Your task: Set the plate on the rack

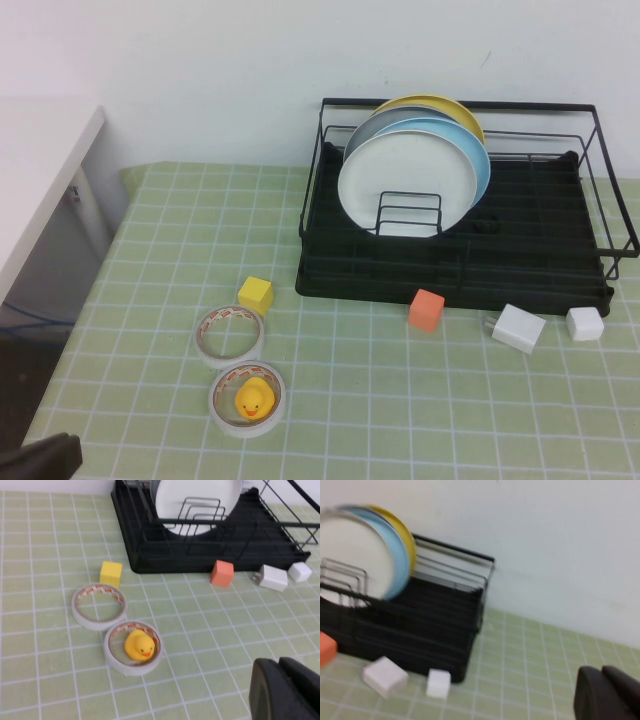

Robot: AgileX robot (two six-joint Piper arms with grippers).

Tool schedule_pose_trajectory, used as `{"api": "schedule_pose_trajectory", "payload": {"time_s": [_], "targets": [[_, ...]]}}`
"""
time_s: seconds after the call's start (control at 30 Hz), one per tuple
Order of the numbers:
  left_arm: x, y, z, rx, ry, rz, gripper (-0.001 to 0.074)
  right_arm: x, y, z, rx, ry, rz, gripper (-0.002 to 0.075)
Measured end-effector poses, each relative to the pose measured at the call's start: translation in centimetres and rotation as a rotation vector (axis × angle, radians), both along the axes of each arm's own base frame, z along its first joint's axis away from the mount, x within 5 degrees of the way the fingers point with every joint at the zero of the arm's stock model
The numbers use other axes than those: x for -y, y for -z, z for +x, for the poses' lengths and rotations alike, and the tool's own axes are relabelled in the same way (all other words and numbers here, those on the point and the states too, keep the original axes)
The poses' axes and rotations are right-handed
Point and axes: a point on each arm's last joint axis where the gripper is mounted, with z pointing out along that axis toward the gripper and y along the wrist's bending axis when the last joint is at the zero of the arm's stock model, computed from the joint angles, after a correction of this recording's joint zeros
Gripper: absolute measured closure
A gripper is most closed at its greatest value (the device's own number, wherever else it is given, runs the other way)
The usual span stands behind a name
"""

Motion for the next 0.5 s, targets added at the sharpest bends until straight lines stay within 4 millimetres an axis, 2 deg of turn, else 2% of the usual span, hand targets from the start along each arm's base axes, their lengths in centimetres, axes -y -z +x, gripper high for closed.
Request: {"api": "schedule_pose_trajectory", "payload": {"time_s": [0.33,0.43,0.5], "targets": [[0.1,0.2,-0.1,-0.023,0.011,0.001,0.0736,1.0,5.7,-1.4,-0.073,0.199,0.023,0.0717],[0.1,0.2,-0.1,-0.024,0.012,0.002,0.0736,1.1,7.0,-1.3,-0.106,0.207,0.028,0.0717],[0.1,0.2,-0.2,-0.025,0.013,0.002,0.0736,1.1,7.1,-1.3,-0.101,0.201,0.030,0.0717]]}}
